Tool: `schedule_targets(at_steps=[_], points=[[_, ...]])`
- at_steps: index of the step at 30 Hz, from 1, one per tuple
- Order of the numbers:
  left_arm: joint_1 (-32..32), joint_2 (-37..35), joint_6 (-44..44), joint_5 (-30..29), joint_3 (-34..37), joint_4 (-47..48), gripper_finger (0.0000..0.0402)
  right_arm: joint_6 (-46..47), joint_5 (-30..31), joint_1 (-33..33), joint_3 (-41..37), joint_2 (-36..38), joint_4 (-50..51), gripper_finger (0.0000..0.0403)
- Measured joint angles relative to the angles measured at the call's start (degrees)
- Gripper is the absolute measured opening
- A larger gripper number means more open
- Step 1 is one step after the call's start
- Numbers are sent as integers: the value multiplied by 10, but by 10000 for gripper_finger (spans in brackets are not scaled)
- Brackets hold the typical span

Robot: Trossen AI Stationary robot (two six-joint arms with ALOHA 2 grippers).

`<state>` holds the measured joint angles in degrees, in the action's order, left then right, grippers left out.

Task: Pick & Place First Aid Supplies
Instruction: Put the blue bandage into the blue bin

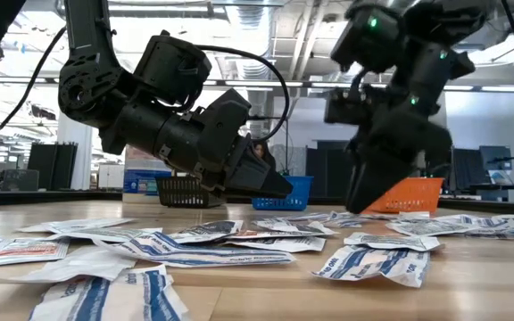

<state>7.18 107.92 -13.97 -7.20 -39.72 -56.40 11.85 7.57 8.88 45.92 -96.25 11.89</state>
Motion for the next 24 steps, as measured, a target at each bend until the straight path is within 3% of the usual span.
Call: schedule_targets(at_steps=[9,18,24], points=[[0,0,0,0,1,5,115,3,3,-7,5,-58,-22,115],[0,0,1,0,1,6,115,17,0,-12,2,-31,-19,8],[0,0,1,0,1,9,115,18,-2,-10,-2,17,-8,18]])
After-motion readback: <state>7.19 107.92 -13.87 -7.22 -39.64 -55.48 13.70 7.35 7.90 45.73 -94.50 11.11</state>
